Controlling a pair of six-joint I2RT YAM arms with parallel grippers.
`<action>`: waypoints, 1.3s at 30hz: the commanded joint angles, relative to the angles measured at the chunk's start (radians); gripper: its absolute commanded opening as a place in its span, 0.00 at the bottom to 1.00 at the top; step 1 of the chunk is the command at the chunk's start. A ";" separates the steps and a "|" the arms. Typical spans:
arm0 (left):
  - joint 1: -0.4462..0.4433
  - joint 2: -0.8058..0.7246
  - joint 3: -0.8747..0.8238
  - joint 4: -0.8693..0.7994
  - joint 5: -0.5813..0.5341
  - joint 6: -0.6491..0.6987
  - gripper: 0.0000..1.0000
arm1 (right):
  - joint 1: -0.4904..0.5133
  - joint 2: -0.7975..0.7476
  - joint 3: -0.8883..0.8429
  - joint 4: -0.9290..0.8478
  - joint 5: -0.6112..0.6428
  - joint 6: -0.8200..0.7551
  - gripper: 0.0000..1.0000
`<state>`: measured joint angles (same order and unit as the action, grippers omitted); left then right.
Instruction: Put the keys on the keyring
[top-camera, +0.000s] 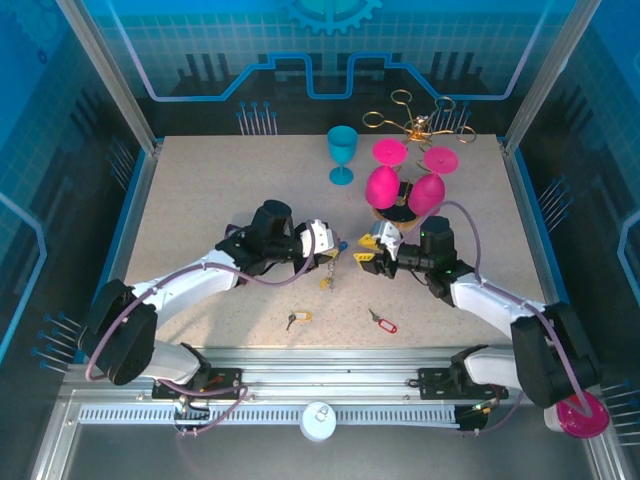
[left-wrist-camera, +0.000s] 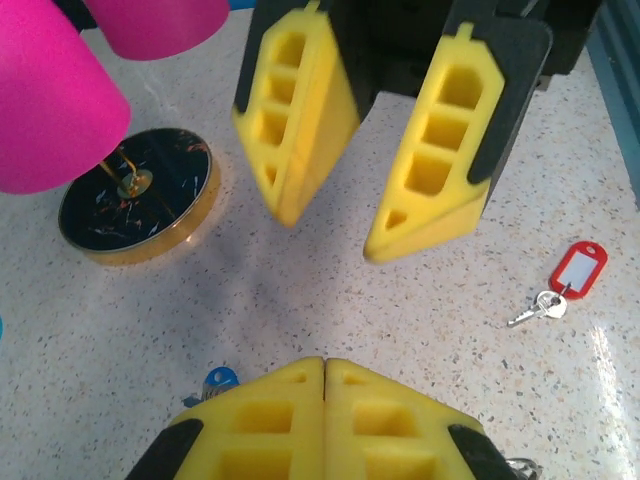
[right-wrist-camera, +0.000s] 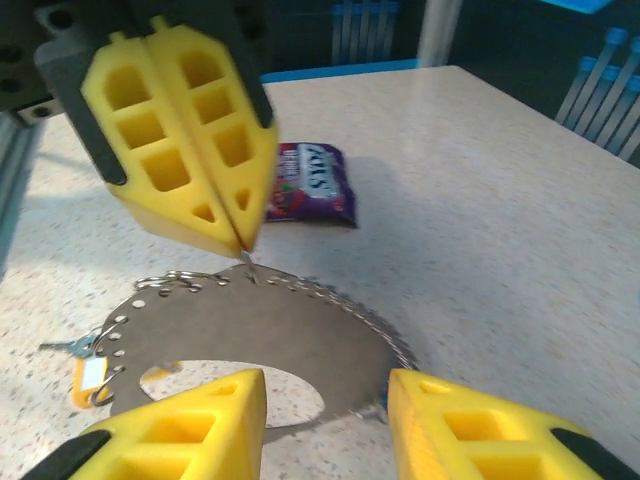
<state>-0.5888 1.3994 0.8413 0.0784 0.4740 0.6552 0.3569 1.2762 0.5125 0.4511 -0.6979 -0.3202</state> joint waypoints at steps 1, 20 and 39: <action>0.009 -0.032 -0.045 0.152 0.083 0.015 0.00 | 0.038 0.042 0.035 0.126 -0.086 -0.083 0.37; 0.016 -0.026 -0.126 0.376 0.105 -0.150 0.00 | 0.068 0.167 0.029 0.366 -0.136 0.027 0.06; 0.038 -0.071 -0.049 0.039 -0.067 -0.103 0.34 | 0.117 0.067 0.220 -0.294 0.020 -0.238 0.00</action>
<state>-0.5644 1.3575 0.7609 0.2020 0.4381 0.5262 0.4496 1.3663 0.6849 0.3279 -0.7105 -0.4541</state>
